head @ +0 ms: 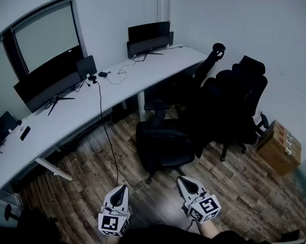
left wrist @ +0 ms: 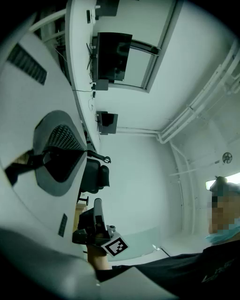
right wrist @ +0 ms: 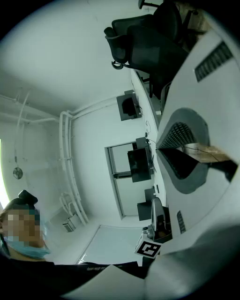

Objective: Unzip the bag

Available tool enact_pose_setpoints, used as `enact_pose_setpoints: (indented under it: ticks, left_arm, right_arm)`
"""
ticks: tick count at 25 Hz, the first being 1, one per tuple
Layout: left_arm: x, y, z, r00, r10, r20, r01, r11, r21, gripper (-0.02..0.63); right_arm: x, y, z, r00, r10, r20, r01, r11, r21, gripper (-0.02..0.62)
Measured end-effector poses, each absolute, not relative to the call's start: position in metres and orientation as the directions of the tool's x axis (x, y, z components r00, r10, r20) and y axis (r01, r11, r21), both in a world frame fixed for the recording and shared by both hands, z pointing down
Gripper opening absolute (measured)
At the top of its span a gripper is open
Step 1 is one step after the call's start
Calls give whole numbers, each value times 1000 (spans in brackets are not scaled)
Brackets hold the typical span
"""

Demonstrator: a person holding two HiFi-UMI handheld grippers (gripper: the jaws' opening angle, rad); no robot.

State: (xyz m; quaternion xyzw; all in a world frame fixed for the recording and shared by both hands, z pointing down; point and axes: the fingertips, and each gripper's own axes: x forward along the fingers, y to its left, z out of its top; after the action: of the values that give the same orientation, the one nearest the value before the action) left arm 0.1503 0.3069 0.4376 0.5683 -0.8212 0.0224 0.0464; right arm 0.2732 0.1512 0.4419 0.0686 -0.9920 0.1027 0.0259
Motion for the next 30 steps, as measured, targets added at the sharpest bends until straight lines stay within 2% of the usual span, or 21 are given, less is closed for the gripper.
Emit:
enact_pose_setpoints:
  ticks: [7, 15, 20, 24, 30]
  left_arm:
    - [104, 292, 444, -245, -965, 89, -967, 250, 49, 21]
    - [18, 273, 453, -28, -993, 115, -999, 30, 20, 28]
    - [-50, 267, 453, 75, -987, 145, -997, -73, 19, 91]
    - [-96, 259, 458, 154, -974, 167, -988, -153, 17, 109]
    - [-138, 238, 467, 233, -952, 201, -972, -235, 16, 152]
  right_arm:
    - [223, 150, 446, -985, -161, 65, -172, 960, -223, 46]
    - [142, 152, 443, -947, -314, 71, -322, 918, -233, 48]
    - [88, 155, 448, -897, -433, 91, -442, 864, -242, 48]
    - [54, 156, 450, -852, -514, 101, -523, 817, -244, 54]
    - [27, 152, 462, -795, -593, 125, -603, 755, -257, 125]
